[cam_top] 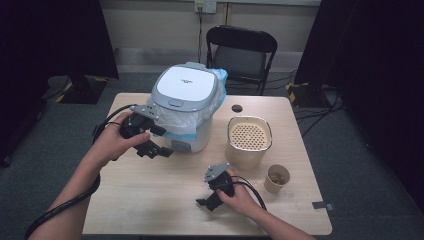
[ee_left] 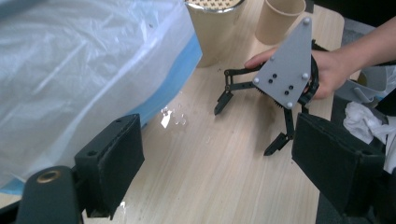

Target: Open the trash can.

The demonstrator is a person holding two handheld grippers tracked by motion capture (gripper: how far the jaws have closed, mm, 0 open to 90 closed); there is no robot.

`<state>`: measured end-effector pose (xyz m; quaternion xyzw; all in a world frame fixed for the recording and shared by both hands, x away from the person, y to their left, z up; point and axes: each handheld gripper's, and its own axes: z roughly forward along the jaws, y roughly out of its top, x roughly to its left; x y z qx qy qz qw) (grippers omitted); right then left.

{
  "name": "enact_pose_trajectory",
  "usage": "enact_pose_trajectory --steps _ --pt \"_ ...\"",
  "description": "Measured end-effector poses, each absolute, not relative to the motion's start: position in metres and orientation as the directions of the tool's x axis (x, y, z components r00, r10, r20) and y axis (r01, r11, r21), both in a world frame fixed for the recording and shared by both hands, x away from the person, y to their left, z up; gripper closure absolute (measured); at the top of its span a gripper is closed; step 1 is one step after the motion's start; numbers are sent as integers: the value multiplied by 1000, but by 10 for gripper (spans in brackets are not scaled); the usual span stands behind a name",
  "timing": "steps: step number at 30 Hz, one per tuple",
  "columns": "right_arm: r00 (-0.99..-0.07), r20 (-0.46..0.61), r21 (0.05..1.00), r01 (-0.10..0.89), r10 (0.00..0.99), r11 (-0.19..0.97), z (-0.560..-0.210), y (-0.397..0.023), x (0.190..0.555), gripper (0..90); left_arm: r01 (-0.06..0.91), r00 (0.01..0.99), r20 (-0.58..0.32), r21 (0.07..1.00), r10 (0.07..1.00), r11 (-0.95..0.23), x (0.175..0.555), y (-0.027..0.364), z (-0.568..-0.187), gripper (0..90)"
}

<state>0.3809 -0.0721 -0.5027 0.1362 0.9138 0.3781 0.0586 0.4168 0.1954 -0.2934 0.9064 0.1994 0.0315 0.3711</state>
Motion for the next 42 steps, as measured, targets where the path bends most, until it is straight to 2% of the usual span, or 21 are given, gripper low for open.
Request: enact_pose_trajectory --steps 42 --pt "-957 -4 707 204 291 678 -503 -72 381 0 321 911 -52 711 409 -625 458 166 -241 163"
